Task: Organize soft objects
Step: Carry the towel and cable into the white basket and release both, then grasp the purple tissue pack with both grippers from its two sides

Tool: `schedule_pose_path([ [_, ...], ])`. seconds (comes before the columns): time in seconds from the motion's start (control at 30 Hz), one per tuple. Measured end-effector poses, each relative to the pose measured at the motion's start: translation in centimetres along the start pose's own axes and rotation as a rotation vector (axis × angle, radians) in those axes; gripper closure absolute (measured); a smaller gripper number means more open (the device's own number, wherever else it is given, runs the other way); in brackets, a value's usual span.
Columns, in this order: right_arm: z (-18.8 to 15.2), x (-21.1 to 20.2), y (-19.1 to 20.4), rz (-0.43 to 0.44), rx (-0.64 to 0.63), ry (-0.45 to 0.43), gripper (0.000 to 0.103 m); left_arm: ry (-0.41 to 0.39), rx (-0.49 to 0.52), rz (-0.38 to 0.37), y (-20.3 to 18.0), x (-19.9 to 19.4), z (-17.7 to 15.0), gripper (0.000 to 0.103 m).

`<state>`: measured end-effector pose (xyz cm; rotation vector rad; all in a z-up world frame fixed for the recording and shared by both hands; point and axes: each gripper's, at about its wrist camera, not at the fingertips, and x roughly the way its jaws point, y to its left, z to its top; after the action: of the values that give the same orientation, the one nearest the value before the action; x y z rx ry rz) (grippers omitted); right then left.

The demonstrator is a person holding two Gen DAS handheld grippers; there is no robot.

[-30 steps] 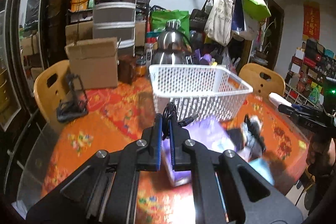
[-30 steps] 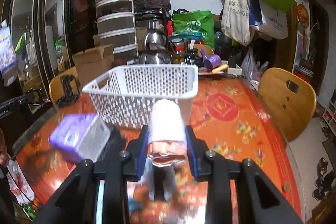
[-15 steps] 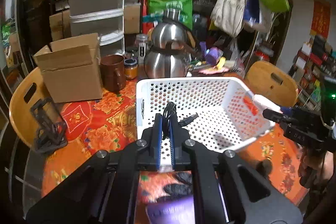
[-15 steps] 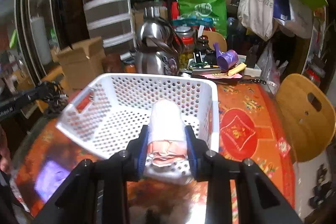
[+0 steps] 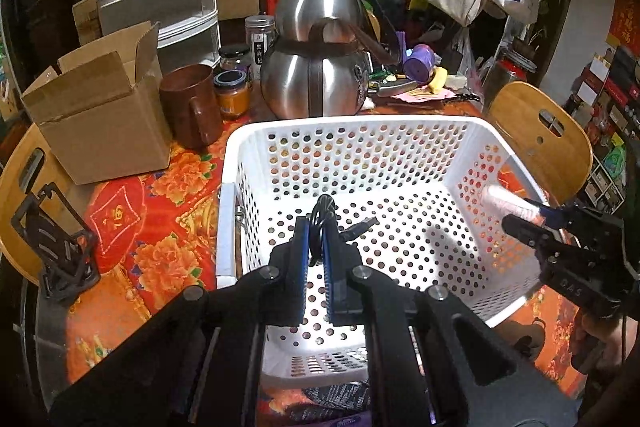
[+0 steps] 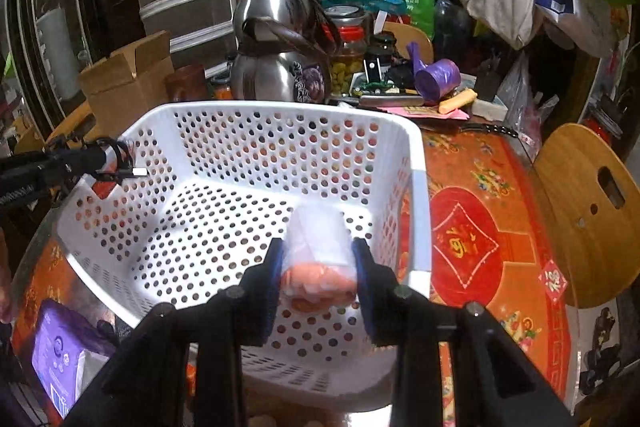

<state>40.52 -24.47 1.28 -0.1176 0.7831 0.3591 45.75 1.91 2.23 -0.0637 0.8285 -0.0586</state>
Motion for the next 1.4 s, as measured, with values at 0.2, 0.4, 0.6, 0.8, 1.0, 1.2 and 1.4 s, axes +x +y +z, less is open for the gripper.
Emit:
schedule_pose_path([
  [0.2, 0.2, -1.4, 0.2, -0.006, -0.009, -0.061, 0.022, -0.051, -0.011, 0.026, 0.3, -1.0, -0.4, 0.03],
  [0.4, 0.5, -3.1, 0.3, 0.008, 0.002, -0.09, 0.021, -0.111, 0.024, 0.034, -0.6, -3.9, -0.6, 0.019],
  [0.6, -0.2, -4.1, 0.9, 0.002, -0.004, -0.091, 0.019, -0.114, 0.018, 0.023, -0.3, -5.5, -1.7, 0.017],
  [0.8, -3.1, -7.3, 1.8, 0.019, 0.017, -0.13, 0.019, -0.144, 0.005, 0.018, 1.1, -9.7, -5.5, 0.016],
  [1.0, -9.0, -10.1, 4.2, 0.026, 0.013, -0.147, 0.019, -0.186, -0.027, -0.016, 4.3, -13.9, -13.1, 0.01],
  [1.2, -14.8, -11.0, 7.5, 0.123, 0.022, -0.162, 0.019, -0.221, -0.057, -0.026, 6.7, -15.4, -20.9, 0.01],
  [1.4, -17.5, -11.3, 10.4, 0.171, -0.019, -0.172, 0.019, -0.222, -0.059, -0.077, 7.6, -15.0, -26.5, 0.01],
])
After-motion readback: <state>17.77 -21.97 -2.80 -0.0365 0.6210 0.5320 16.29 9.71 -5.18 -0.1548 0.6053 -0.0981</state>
